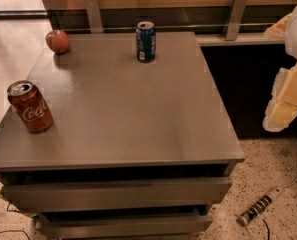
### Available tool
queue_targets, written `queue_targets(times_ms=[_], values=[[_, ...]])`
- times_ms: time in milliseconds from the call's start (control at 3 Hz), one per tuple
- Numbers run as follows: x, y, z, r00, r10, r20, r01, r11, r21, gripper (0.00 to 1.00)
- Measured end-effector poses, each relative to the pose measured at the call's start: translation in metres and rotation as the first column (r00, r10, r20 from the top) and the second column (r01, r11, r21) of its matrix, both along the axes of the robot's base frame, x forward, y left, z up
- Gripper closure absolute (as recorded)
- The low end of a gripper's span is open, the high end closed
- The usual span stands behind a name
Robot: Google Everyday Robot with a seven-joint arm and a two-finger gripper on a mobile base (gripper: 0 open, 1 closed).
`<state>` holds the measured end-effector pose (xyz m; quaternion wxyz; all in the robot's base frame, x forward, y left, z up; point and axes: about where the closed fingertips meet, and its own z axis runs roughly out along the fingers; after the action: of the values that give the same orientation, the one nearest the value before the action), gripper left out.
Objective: Move pepsi can near coke can
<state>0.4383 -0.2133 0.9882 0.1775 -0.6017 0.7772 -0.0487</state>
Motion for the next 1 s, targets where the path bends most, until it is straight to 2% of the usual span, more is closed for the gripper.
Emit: queue_targets(times_ms=[333, 667, 1000], values=[[0.0, 0.0, 0.0, 1.0, 0.0, 0.0, 0.0, 1.0, 0.0, 0.0], [0.012, 0.0, 0.002, 0.9998, 0.001, 0.018, -0.002, 1.0, 0.024, 0.0], [0.037, 0.003, 0.004, 0.9972, -0.041, 0.063, 0.032, 0.992, 0.125, 0.0]])
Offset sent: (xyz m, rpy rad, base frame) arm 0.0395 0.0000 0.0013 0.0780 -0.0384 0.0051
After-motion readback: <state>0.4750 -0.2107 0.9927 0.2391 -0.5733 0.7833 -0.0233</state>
